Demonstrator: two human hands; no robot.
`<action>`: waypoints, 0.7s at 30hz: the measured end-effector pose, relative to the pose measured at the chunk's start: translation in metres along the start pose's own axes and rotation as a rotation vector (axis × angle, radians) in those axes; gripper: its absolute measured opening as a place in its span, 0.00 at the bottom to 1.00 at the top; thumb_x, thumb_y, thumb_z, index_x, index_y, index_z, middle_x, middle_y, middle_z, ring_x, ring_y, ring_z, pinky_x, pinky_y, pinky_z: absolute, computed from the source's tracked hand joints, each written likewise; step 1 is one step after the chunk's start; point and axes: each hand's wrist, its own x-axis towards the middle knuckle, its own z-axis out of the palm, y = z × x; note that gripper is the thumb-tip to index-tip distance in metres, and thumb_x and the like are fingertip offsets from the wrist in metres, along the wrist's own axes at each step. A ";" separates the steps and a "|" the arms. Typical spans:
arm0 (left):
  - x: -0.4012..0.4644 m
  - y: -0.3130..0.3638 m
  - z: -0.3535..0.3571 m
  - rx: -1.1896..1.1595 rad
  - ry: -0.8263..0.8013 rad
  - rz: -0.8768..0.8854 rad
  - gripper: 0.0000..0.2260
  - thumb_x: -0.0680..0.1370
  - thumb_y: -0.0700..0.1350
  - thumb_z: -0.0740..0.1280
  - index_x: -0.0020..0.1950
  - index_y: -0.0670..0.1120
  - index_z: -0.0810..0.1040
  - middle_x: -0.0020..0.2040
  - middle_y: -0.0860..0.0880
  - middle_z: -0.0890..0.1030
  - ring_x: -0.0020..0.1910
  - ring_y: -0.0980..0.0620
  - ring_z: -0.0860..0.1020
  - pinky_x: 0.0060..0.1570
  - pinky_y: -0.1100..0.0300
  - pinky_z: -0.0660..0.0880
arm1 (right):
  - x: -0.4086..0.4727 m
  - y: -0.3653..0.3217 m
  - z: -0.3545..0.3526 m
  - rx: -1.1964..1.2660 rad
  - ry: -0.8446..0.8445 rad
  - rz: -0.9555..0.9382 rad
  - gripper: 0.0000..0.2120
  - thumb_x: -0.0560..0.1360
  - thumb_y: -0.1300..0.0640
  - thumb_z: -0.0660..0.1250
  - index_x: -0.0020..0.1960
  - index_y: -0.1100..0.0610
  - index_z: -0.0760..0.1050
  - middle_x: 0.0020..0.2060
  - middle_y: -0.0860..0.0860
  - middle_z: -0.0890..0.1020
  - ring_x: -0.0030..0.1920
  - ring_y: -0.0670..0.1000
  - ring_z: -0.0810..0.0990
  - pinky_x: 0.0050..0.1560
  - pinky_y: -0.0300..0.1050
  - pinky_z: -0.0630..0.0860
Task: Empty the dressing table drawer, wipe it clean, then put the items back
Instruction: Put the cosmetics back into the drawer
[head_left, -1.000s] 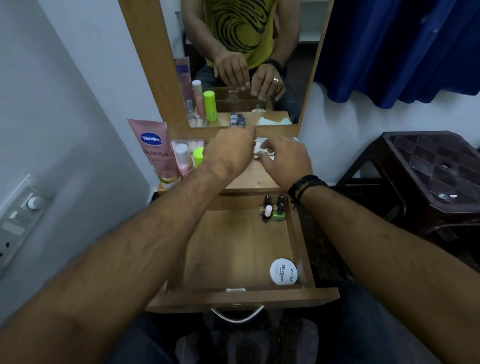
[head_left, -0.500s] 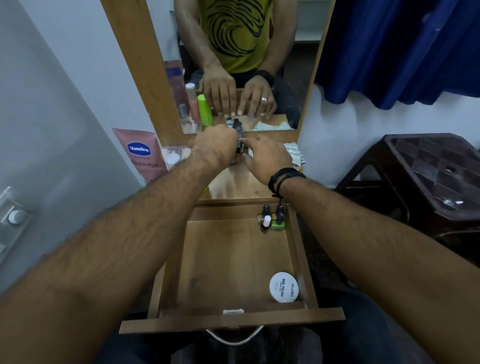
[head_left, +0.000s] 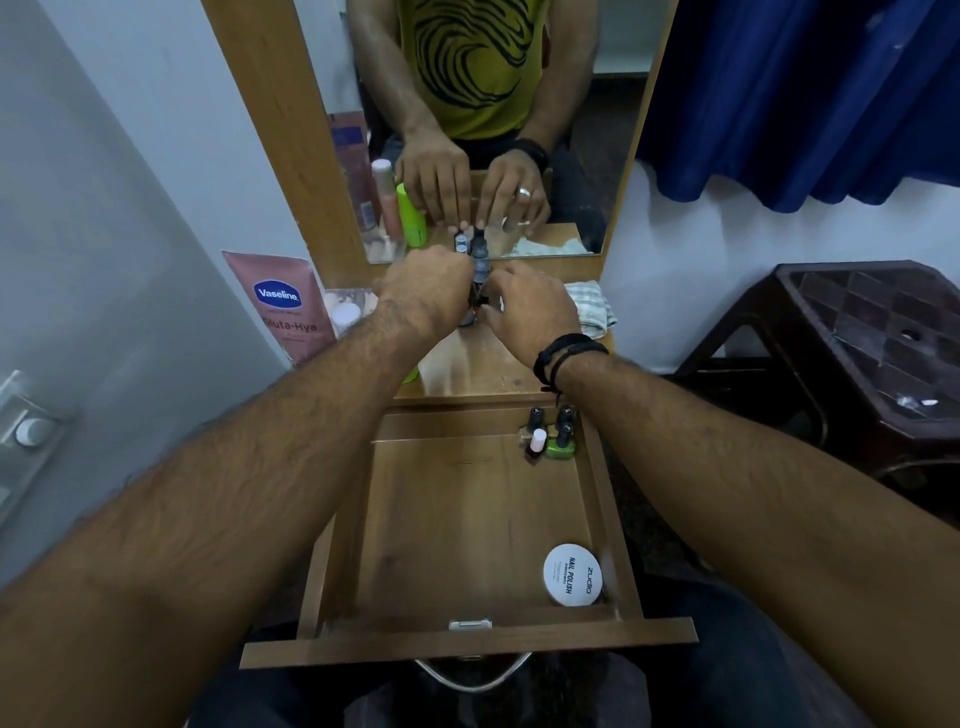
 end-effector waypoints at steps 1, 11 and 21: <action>0.000 0.000 -0.001 0.005 0.001 -0.004 0.11 0.77 0.42 0.69 0.59 0.45 0.81 0.54 0.42 0.80 0.52 0.39 0.80 0.42 0.51 0.74 | 0.001 -0.001 0.001 0.009 0.010 -0.001 0.09 0.76 0.50 0.67 0.53 0.52 0.78 0.49 0.50 0.79 0.50 0.55 0.78 0.52 0.56 0.77; -0.010 0.004 -0.008 0.016 0.021 0.029 0.05 0.77 0.44 0.68 0.52 0.47 0.77 0.50 0.44 0.80 0.48 0.42 0.79 0.41 0.52 0.70 | -0.002 -0.008 -0.004 0.095 0.042 -0.075 0.04 0.74 0.61 0.66 0.47 0.58 0.78 0.44 0.54 0.81 0.46 0.56 0.78 0.49 0.55 0.75; -0.059 0.034 -0.032 -0.093 -0.025 0.138 0.08 0.77 0.48 0.68 0.52 0.48 0.83 0.47 0.45 0.81 0.45 0.43 0.79 0.43 0.52 0.77 | -0.073 0.002 -0.062 0.205 -0.076 -0.032 0.08 0.71 0.54 0.70 0.44 0.58 0.81 0.39 0.51 0.81 0.42 0.53 0.77 0.40 0.47 0.73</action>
